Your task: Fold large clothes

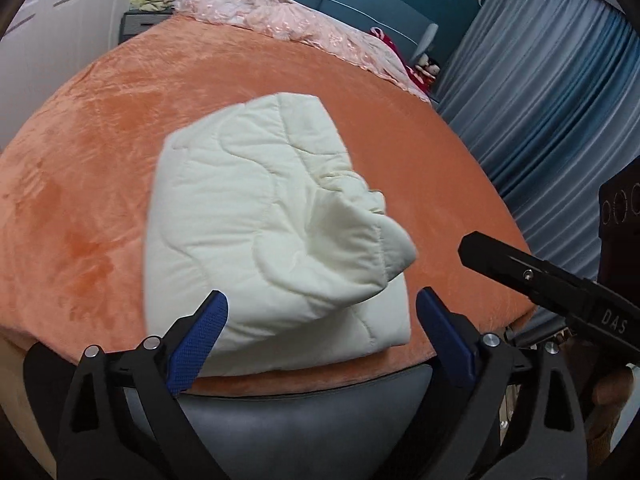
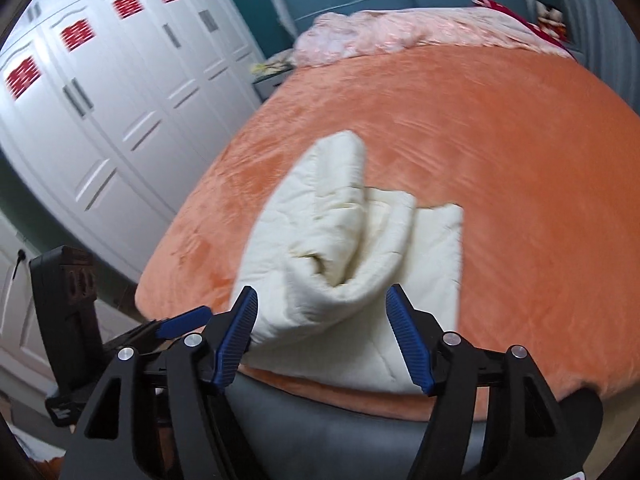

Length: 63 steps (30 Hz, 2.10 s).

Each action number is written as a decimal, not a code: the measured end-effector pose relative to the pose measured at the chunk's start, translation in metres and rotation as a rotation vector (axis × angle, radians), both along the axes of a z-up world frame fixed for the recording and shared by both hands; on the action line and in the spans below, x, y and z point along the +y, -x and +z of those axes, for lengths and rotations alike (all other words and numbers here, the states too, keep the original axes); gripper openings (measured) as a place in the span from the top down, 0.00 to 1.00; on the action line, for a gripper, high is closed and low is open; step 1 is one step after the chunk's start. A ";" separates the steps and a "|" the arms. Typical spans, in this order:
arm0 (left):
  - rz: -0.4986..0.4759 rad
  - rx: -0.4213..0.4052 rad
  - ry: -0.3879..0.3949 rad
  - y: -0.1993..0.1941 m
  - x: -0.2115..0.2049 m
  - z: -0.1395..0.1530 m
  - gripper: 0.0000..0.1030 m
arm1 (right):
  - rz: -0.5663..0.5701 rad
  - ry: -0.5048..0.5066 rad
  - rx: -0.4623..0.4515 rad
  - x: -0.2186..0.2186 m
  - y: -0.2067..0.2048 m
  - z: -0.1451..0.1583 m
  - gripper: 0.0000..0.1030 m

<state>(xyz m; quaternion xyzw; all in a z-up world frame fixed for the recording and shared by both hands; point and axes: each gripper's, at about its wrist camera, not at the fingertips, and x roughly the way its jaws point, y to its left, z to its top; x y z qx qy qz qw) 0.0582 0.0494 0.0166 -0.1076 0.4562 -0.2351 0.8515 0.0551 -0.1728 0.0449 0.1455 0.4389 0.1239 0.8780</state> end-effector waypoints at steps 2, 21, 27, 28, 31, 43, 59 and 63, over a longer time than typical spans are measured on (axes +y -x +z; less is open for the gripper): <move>0.091 0.033 -0.016 -0.005 0.027 -0.006 0.10 | 0.030 0.023 0.005 0.014 -0.013 -0.003 0.36; 0.116 0.068 -0.037 -0.021 0.017 -0.023 0.19 | -0.167 0.004 0.177 -0.054 0.037 -0.062 0.90; 0.064 0.091 -0.189 -0.023 -0.022 -0.052 0.24 | -0.184 0.020 0.247 -0.057 0.036 -0.101 0.90; 0.068 0.100 -0.205 -0.022 -0.023 -0.058 0.24 | -0.185 0.025 0.254 -0.056 0.035 -0.105 0.90; 0.091 0.106 -0.251 -0.021 -0.024 -0.069 0.22 | -0.182 0.025 0.277 -0.056 0.031 -0.116 0.90; 0.102 0.093 -0.348 -0.018 -0.032 -0.098 0.13 | -0.173 0.040 0.326 -0.048 0.016 -0.153 0.89; 0.132 0.062 -0.386 -0.017 -0.038 -0.110 0.08 | -0.155 0.096 0.304 -0.032 0.007 -0.160 0.89; 0.151 0.098 -0.324 -0.021 -0.029 -0.114 0.05 | -0.147 0.100 0.306 -0.026 0.008 -0.158 0.89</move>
